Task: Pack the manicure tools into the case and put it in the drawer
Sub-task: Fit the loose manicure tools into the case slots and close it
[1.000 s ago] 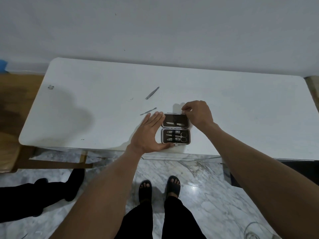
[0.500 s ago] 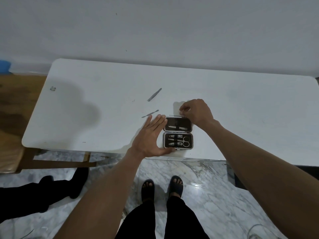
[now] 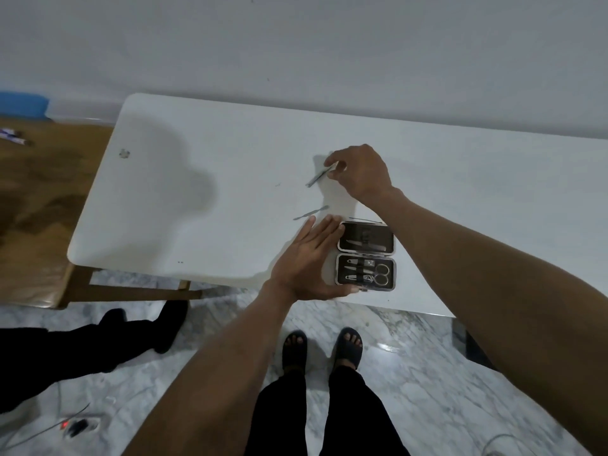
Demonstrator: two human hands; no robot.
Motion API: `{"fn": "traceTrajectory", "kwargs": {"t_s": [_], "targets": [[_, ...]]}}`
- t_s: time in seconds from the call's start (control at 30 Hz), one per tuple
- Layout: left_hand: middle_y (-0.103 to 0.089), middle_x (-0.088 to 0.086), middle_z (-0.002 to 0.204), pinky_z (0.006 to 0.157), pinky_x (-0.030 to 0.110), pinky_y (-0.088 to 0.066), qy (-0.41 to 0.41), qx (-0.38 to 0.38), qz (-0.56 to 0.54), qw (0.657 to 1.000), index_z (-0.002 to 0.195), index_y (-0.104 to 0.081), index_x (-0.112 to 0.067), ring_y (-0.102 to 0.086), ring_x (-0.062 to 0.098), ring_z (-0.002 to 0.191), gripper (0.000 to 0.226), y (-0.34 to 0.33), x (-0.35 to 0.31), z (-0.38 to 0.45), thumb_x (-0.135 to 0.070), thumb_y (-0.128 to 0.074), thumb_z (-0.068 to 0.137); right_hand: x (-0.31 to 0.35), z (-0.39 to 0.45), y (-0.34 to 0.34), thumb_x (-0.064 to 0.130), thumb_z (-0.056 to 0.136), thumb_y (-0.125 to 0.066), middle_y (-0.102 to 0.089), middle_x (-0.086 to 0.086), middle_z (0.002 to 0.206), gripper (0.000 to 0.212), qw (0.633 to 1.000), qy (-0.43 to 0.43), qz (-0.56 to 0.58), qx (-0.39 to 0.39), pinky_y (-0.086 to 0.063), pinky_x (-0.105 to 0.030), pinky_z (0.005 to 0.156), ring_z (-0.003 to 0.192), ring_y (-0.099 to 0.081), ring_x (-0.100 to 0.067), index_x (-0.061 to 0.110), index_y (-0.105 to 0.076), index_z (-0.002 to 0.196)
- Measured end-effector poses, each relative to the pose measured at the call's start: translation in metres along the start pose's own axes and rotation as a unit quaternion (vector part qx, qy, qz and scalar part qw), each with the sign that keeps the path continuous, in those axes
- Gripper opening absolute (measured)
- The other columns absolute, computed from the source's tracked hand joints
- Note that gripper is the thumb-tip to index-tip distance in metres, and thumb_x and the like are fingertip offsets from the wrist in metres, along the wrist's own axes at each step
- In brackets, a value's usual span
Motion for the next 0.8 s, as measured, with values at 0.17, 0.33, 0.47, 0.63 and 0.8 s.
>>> {"fn": "traceTrajectory", "kwargs": {"t_s": [0.17, 0.33, 0.47, 0.63, 0.8], "targets": [[-0.036, 0.018, 0.163, 0.127, 0.057, -0.021, -0.003, -0.02, -0.011, 1.0, 0.152, -0.04, 0.007, -0.027, 0.031, 0.156, 0.116, -0.002, 0.002, -0.001, -0.067, -0.08, 0.073, 0.022, 0.008, -0.02, 0.022, 0.087, -0.066, -0.067, -0.002, 0.104, 0.022, 0.991, 0.079, -0.09, 0.058, -0.042, -0.031, 0.075, 0.109, -0.053, -0.024, 0.03, -0.074, 0.105], [-0.037, 0.019, 0.163, 0.125, 0.058, -0.023, 0.001, -0.015, -0.007, 1.0, 0.151, -0.042, 0.008, -0.029, 0.031, 0.155, 0.116, -0.001, 0.003, 0.001, -0.069, -0.08, 0.072, 0.03, 0.005, -0.022, 0.024, 0.088, -0.065, -0.058, -0.005, 0.1, 0.016, 0.981, 0.113, -0.148, 0.052, -0.035, -0.03, 0.065, 0.106, -0.048, -0.025, 0.026, -0.076, 0.098], [-0.039, 0.019, 0.162, 0.125, 0.058, -0.025, -0.004, -0.031, -0.004, 1.0, 0.15, -0.044, 0.008, -0.031, 0.031, 0.154, 0.115, -0.001, 0.003, 0.0, -0.069, -0.081, 0.071, 0.028, 0.002, -0.012, 0.027, 0.086, -0.067, -0.062, -0.004, 0.098, 0.015, 0.986, 0.098, -0.132, 0.035, -0.039, -0.03, 0.068, 0.105, -0.048, -0.025, 0.024, -0.076, 0.097], [-0.042, 0.019, 0.16, 0.125, 0.057, -0.025, -0.012, -0.053, -0.002, 0.999, 0.149, -0.045, 0.008, -0.033, 0.033, 0.153, 0.115, 0.0, 0.004, 0.0, -0.068, -0.082, 0.071, 0.018, -0.006, 0.01, 0.029, 0.081, -0.071, -0.071, 0.001, 0.092, 0.013, 0.998, 0.019, -0.055, 0.019, -0.047, -0.032, 0.077, 0.102, -0.056, -0.02, 0.024, -0.073, 0.093], [-0.037, 0.017, 0.163, 0.129, 0.051, -0.017, 0.004, -0.001, 0.017, 1.0, 0.153, -0.04, 0.004, -0.028, 0.029, 0.155, 0.119, 0.002, 0.002, 0.002, -0.073, -0.078, 0.071, 0.009, -0.023, 0.035, 0.026, 0.072, -0.079, -0.066, 0.006, 0.075, 0.018, 0.999, -0.047, 0.021, -0.004, -0.047, -0.029, 0.067, 0.073, -0.061, -0.016, 0.019, -0.068, 0.084]]}}
Point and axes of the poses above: each hand's wrist, its own z-axis towards the middle knuckle, its own y-axis out of the back of the hand, x = y × z, the point moved 4 cm from there along z, towards the middle knuckle
